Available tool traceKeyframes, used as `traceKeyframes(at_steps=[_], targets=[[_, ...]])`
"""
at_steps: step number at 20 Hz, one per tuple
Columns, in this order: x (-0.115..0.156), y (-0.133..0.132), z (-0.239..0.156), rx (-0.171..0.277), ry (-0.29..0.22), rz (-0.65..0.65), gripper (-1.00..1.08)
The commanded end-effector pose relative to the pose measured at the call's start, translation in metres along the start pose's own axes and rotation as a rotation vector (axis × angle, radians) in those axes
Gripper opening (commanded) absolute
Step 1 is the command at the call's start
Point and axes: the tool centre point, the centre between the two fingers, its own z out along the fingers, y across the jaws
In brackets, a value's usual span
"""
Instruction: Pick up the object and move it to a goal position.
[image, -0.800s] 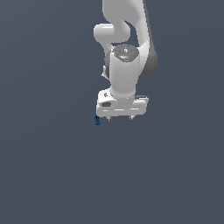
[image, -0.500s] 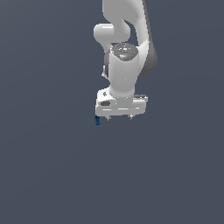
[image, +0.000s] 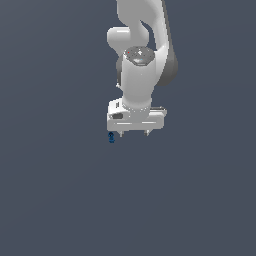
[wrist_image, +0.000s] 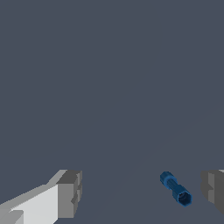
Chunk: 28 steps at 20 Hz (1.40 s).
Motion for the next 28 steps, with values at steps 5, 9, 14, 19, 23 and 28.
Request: traceKeyframes(at_steps=[5,9,14,19,23,28], targets=[[-0.009,0.014,0.014,0.002,-0.005,0.033,1.0],[-0.024,0.032,0.031,0.005,-0.012,0.078,1.0],[-0.053,0.064,0.062,0.007,-0.023,0.162,1.0],[-0.081,0.09,0.085,0.006,-0.032,0.237,1.0],[-0.096,0.102,0.096,0.004,-0.037,0.274,1.0],[-0.103,0.107,0.101,0.004,-0.039,0.29,1.0]])
